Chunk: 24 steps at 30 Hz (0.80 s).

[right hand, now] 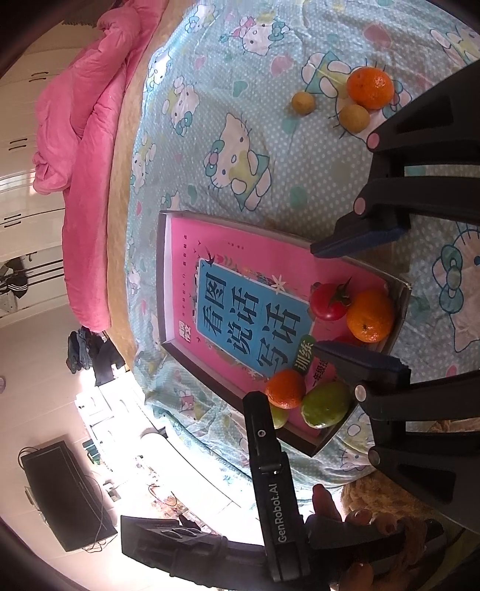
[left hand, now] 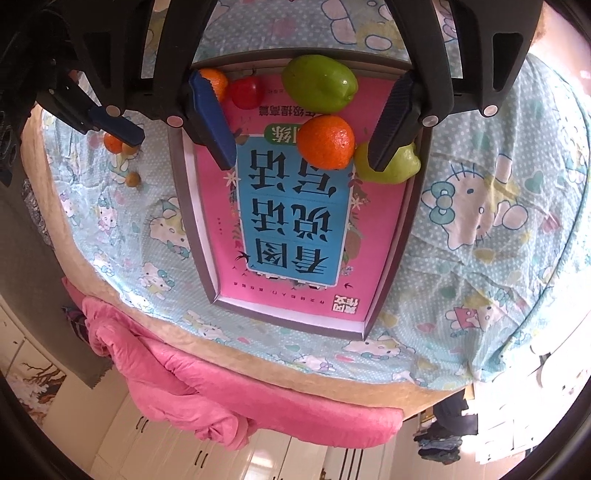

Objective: Organize fruits
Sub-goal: 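Lower the orange onto the tray and open the left tool while the right tool releases the tomato there, then move both open tools toward the remaining oranges and yellow fruits on the bedspread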

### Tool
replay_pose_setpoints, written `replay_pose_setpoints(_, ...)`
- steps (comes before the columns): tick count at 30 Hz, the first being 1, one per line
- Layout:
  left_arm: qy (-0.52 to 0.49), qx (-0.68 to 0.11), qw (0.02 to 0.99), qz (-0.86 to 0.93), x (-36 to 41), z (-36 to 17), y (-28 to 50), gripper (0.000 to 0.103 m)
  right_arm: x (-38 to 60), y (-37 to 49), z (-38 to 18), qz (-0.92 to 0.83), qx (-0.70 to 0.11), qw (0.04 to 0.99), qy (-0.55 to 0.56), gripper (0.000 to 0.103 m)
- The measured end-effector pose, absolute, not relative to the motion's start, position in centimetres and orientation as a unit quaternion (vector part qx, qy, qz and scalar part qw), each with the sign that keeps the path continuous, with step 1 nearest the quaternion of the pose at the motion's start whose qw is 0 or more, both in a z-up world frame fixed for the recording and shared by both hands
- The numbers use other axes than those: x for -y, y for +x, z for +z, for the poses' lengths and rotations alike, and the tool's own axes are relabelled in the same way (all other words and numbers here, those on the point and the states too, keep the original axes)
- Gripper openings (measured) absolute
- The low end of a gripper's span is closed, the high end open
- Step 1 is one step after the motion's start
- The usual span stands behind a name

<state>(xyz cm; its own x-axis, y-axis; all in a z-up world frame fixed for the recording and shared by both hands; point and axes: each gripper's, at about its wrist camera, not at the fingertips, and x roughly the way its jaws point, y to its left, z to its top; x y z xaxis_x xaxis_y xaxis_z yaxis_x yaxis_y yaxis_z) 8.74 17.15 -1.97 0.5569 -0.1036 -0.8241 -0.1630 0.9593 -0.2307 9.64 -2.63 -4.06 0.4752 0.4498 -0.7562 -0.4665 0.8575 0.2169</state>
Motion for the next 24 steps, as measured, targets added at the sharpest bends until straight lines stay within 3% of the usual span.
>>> replay_pose_setpoints(13, -0.134, -0.463, 0.876, -0.004, -15.3, -0.8, 8.4, 0.077, 4.7, 9.9, -3.2, 0.246, -0.428, 0.87, 0.007, 0.047)
replay_pose_setpoints(16, -0.129, -0.463, 0.877, -0.01, -14.8, -0.6, 8.4, 0.077, 5.2, 9.8, -3.0, 0.241, -0.425, 0.872, 0.011, 0.054)
replay_pose_setpoints(24, -0.117, -0.461, 0.879, -0.021, -13.6, 0.0, 8.1, 0.078, 7.0, 10.0, -1.9, 0.232, -0.415, 0.88, 0.027, 0.055)
